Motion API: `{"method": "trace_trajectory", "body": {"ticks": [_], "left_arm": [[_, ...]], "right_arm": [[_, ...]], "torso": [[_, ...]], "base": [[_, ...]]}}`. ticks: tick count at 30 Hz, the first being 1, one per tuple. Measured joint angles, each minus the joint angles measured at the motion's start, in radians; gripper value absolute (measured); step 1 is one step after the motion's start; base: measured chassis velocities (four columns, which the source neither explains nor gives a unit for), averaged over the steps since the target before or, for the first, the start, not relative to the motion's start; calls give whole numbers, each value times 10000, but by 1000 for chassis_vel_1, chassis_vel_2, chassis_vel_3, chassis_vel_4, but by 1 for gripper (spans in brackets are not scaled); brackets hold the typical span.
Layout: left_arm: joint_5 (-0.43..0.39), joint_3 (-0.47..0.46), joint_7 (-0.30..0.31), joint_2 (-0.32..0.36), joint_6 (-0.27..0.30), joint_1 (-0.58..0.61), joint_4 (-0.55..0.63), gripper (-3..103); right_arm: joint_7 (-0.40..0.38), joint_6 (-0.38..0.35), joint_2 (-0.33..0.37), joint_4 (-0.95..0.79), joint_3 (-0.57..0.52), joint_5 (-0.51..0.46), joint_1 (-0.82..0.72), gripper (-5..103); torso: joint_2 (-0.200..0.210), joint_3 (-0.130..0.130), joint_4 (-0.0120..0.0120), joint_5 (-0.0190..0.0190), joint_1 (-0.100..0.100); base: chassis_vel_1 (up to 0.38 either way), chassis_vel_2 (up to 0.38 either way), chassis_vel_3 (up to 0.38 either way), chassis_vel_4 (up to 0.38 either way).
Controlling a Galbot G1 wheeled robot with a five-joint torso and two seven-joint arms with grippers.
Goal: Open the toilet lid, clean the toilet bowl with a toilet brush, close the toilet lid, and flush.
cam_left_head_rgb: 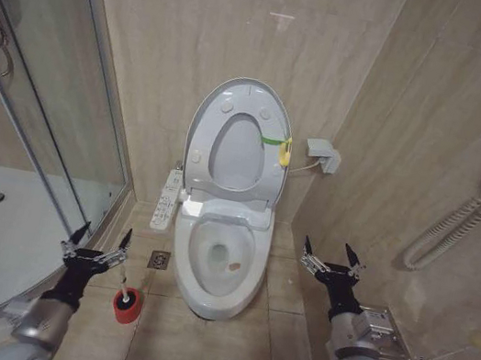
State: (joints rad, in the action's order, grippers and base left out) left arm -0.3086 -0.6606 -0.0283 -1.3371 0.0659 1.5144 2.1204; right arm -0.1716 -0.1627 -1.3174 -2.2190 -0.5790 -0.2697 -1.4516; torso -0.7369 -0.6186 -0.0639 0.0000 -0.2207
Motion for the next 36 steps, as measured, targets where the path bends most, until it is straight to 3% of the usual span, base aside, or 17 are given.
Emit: {"method": "trace_trajectory", "body": {"ticks": [1,4,5,8,11,22,25,36], "left_arm": [[0,0,0,0,0,0,0,100],[612,272,-17,-499,1285,-940,-743,100],[612,272,-17,-499,1285,-940,-743,100],[1108,500,-33,-914,2330,-1710,-1342,100],[1182,530,-35,-972,2492,-1822,-1432,100],[1313,557,-9,-991,2486,-1603,-1079,100],[1592,599,152,-961,2073,-737,281,100],[2156,690,478,-885,1241,961,2958,100]], "right_arm": [[0,0,0,0,0,0,0,100],[0,1,0,0,0,0,0,100],[0,1,0,0,0,0,0,100],[0,1,0,0,0,0,0,100],[0,0,0,0,0,0,0,100],[0,1,0,1,0,0,0,100],[0,0,0,0,0,0,0,100],[0,1,0,0,0,0,0,100]], "torso": [[0,0,0,0,0],[2,-1,0,0,0],[2,-1,0,0,0],[2,-1,-5,-2,-1],[2,-2,-2,1,-2],[2,-1,-3,-1,-2],[2,0,0,0,0],[0,1,2,4,2]], "base": [[0,0,0,0],[0,0,0,0],[0,0,0,0],[0,0,0,0],[0,0,0,0],[0,0,0,0],[0,0,0,0],[0,0,0,0]]}}
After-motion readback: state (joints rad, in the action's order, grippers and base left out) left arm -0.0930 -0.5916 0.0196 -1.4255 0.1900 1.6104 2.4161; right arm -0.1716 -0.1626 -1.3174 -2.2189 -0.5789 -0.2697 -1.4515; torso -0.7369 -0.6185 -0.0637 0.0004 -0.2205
